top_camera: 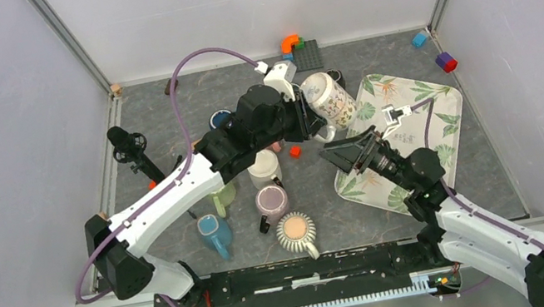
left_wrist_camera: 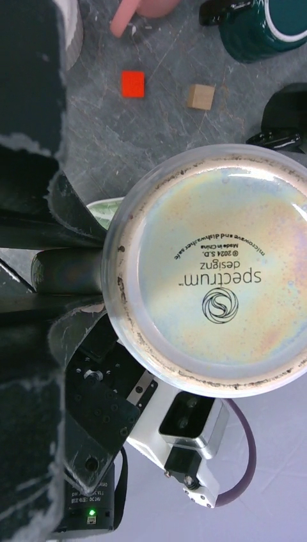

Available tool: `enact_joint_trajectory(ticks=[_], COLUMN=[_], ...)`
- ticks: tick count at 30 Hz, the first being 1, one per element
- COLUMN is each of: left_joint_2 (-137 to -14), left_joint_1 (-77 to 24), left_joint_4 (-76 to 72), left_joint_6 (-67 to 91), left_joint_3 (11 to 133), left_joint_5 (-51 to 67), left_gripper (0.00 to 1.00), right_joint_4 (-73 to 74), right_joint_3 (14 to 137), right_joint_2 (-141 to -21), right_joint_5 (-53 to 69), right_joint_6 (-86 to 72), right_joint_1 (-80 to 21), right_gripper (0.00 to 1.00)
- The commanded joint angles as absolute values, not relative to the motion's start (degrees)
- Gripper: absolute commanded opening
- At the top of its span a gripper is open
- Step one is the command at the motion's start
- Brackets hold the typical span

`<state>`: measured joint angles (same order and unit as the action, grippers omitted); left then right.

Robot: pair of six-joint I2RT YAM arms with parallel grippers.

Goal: Turn the mug right side up
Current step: Turn over the cup at the center of the board.

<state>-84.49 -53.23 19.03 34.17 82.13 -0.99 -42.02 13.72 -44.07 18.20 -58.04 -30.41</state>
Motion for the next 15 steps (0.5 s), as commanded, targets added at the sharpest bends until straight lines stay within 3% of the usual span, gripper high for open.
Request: enact_joint_trajectory(ticks=[1,15], left_joint_2=[-80.25,-78.54], left_joint_1=[-52.48,-50.47], left_joint_4=[6.91,-2.31], left_joint_6=[38.95,46.59], left_joint_3=[86.28,81.28], left_joint_5=[3.56,10.86], left_gripper=[0.02,0.02], right_joint_4=[-56.47,-81.20], right_joint_3=[15.14,16.16], right_joint_2=[-45.77,-56.26], right_joint_5=[21.69,21.90], right_joint_6=[-62.95,-73.86], right_joint_1=[-29.55,-28.82], right_gripper=[0.98,0.98])
